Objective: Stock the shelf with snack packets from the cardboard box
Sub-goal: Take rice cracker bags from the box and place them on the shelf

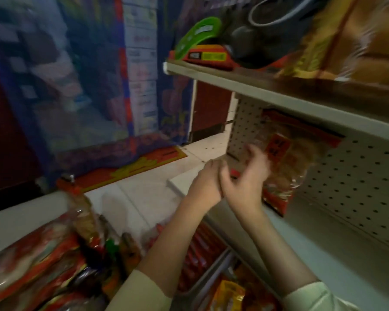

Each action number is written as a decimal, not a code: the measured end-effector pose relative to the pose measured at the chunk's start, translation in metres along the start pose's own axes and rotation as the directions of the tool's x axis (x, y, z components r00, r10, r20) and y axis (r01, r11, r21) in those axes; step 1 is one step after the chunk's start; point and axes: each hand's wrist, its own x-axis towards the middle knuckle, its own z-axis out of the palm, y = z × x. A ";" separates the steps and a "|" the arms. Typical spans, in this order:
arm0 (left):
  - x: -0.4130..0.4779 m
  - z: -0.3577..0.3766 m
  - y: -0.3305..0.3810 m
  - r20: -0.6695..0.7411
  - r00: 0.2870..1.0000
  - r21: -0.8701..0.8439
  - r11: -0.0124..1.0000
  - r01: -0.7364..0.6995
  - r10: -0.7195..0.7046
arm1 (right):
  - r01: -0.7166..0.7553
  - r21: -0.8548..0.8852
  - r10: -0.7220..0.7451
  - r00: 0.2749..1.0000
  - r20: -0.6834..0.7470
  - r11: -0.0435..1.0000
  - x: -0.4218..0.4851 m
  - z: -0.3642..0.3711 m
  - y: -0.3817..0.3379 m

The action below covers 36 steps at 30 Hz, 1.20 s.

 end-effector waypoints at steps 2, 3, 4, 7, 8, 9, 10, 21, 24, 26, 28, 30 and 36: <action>-0.027 -0.039 -0.023 -0.036 0.996 0.137 0.987 0.090 -0.085 | 0.042 0.159 -0.063 0.989 0.132 0.986 -0.019 0.029 -0.033; -0.035 -0.052 -0.028 -0.068 0.994 0.172 0.980 0.097 -0.087 | 0.018 0.223 -0.058 0.984 0.171 0.975 -0.023 0.036 -0.042; -0.048 -0.067 -0.039 -0.104 0.990 0.203 0.973 0.114 -0.094 | -0.010 0.294 -0.052 0.978 0.204 0.956 -0.030 0.047 -0.051; -0.093 -0.107 -0.058 -0.229 0.954 0.171 0.958 0.232 -0.191 | -0.108 0.421 -0.055 0.932 0.357 0.901 -0.053 0.072 -0.079; -0.108 -0.120 -0.066 -0.269 0.939 0.178 0.947 0.267 -0.214 | -0.130 0.434 -0.069 0.907 0.414 0.891 -0.064 0.080 -0.090; -0.124 -0.133 -0.076 -0.309 0.920 0.193 0.931 0.310 -0.243 | -0.137 0.446 -0.097 0.881 0.463 0.885 -0.078 0.089 -0.101; -0.137 -0.143 -0.085 -0.358 0.896 0.193 0.918 0.346 -0.262 | -0.139 0.450 -0.124 0.853 0.507 0.882 -0.090 0.096 -0.110; -0.236 -0.159 -0.195 -0.376 0.641 0.087 0.663 0.744 -0.670 | -0.547 0.223 0.151 0.556 0.818 0.807 -0.149 0.182 -0.136; -0.239 -0.154 -0.200 -0.255 0.667 0.101 0.667 0.739 -0.700 | -0.654 0.166 0.175 0.423 0.889 0.738 -0.151 0.204 -0.133; -0.239 -0.151 -0.200 -0.156 0.683 0.073 0.682 0.728 -0.713 | -0.667 0.154 0.179 0.403 0.898 0.729 -0.152 0.217 -0.133; -0.238 -0.149 -0.201 -0.088 0.681 0.059 0.679 0.732 -0.727 | -0.667 0.135 0.175 0.377 0.909 0.733 -0.153 0.227 -0.131; -0.234 -0.148 -0.203 -0.045 0.683 0.108 0.676 0.729 -0.729 | -0.636 0.118 0.170 0.374 0.912 0.763 -0.157 0.232 -0.131; -0.223 -0.149 -0.200 -0.087 0.710 0.048 0.709 0.704 -0.699 | -0.489 0.080 0.208 0.507 0.837 0.868 -0.162 0.229 -0.137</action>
